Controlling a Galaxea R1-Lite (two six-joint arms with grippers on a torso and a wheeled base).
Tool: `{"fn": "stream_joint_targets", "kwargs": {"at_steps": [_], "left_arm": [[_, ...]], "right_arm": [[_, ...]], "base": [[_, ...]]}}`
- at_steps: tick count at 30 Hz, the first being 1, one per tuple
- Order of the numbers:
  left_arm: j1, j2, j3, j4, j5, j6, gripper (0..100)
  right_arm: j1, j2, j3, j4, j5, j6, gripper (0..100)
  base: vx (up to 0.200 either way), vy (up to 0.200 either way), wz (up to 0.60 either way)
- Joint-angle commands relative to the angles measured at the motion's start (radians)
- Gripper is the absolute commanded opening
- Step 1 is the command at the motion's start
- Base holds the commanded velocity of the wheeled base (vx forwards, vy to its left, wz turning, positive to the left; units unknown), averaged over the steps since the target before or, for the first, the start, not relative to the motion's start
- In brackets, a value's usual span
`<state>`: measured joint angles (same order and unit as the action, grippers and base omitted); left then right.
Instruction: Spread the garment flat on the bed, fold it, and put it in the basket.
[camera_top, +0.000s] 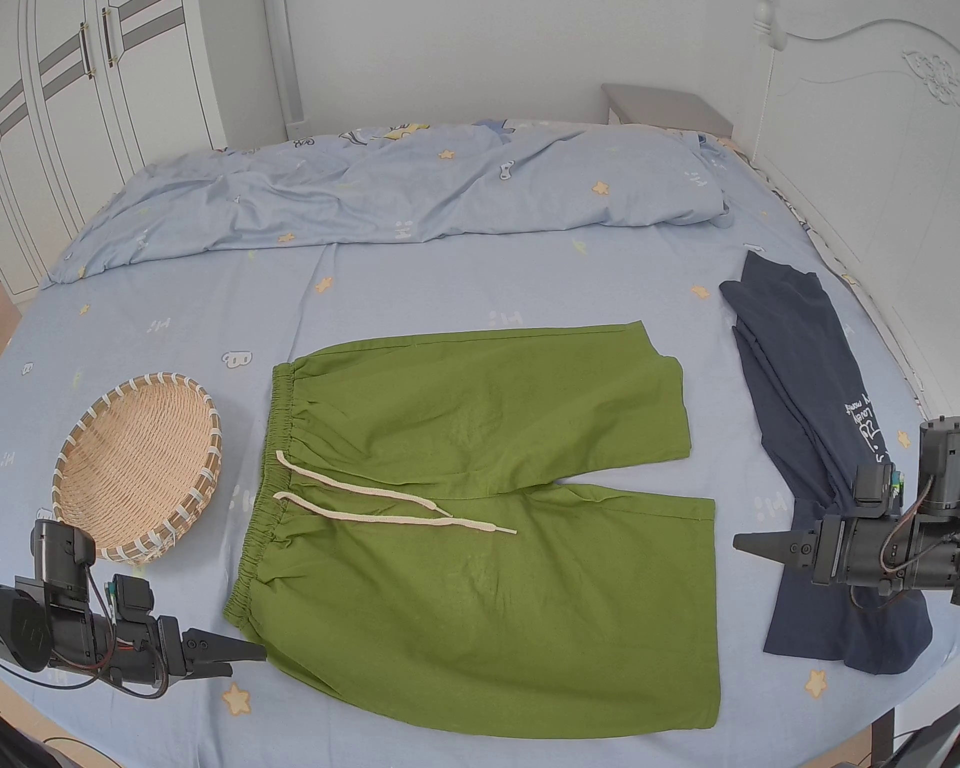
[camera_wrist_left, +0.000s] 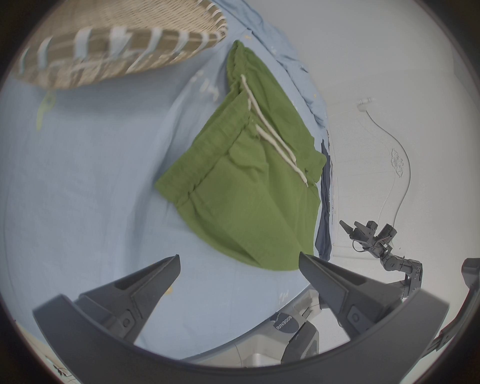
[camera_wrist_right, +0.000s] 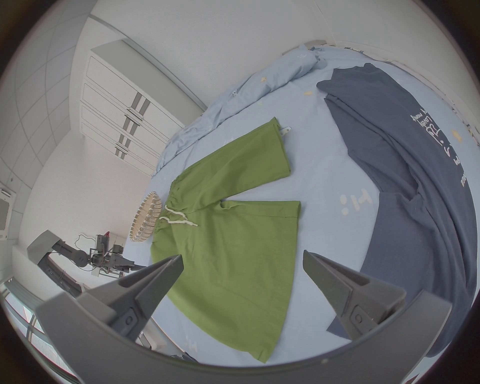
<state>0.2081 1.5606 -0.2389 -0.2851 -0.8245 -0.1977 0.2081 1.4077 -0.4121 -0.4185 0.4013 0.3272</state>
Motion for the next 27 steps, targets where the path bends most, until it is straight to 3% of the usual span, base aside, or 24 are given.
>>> {"fn": "stream_joint_targets", "kwargs": {"at_steps": [1, 3, 7, 10, 11, 14, 27], "left_arm": [[0.039, 0.091, 0.012, -0.04, -0.018, 0.018, 100], [0.039, 0.095, 0.012, -0.043, -0.018, 0.018, 100], [0.036, 0.211, 0.012, -0.187, -0.018, 0.015, 100], [0.036, 0.219, 0.012, -0.198, -0.018, 0.015, 100], [0.04, 0.282, 0.0, -0.278, -0.018, 0.006, 100], [0.045, 0.334, -0.013, -0.336, -0.018, -0.008, 100], [0.043, 0.369, 0.004, -0.517, -0.018, -0.101, 100]], "right_arm": [[0.02, -0.07, 0.029, -0.017, 0.002, 0.01, 100], [0.019, -0.07, 0.029, -0.017, 0.002, 0.009, 100], [0.02, -0.07, 0.029, -0.019, 0.002, 0.01, 100], [0.02, -0.07, 0.029, -0.019, 0.002, 0.01, 100], [0.019, -0.07, 0.029, -0.02, 0.002, 0.01, 100], [0.019, -0.072, 0.027, -0.02, 0.002, 0.01, 100], [0.019, -0.079, 0.03, -0.02, 0.002, 0.009, 100]], "base": [[0.0, 0.0, 0.0], [0.0, 0.0, 0.0], [0.0, 0.0, 0.0], [0.0, 0.0, 0.0], [0.0, 0.0, 0.0], [0.0, 0.0, 0.0], [0.0, 0.0, 0.0]]}}
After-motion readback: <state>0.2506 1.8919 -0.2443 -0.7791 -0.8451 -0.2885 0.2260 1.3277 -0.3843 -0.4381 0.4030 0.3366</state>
